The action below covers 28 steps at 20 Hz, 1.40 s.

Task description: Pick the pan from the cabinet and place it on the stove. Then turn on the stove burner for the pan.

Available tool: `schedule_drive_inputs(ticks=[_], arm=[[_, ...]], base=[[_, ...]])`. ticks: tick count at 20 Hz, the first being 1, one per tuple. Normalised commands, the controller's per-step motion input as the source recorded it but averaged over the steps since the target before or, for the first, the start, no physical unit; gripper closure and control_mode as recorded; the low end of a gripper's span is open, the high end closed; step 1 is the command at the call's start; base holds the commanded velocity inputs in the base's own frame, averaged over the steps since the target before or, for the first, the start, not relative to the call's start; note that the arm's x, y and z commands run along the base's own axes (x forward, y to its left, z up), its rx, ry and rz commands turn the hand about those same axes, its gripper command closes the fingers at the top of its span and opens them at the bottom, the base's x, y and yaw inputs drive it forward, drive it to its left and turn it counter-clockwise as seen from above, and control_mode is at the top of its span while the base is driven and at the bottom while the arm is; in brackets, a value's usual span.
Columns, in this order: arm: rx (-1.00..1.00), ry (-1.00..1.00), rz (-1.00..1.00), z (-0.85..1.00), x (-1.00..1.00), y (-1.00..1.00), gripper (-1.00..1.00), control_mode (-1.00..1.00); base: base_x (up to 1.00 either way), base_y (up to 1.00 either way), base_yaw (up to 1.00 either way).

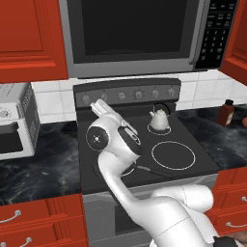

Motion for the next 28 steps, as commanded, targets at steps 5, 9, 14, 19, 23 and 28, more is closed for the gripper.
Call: schedule_drive_inputs(ticks=[5, 9, 14, 19, 23, 28], arm=[[-0.23, 0.0, 0.32, -0.25, 0.03, 0.0, -1.0, -1.0], [-0.18, -0.02, 0.18, -0.14, 0.09, 0.04, -1.0, -1.0], [-0.16, -0.02, 0.12, -0.04, 0.35, 0.09, -1.0, -1.0], [-0.15, 0.0, 0.04, 0.0, 0.41, 0.31, -1.0, -1.0], [-0.16, 0.0, 0.0, 0.0, 0.44, 0.4, -1.0, -1.0], [-0.14, 0.0, 0.0, 0.0, 0.5, 0.35, -1.0, -1.0]], base=[[0.0, 0.0, 0.0], [0.0, 0.0, 0.0], [0.0, 0.0, 0.0], [0.0, 0.0, 0.0], [0.0, 0.0, 0.0], [0.0, 0.0, 0.0]])
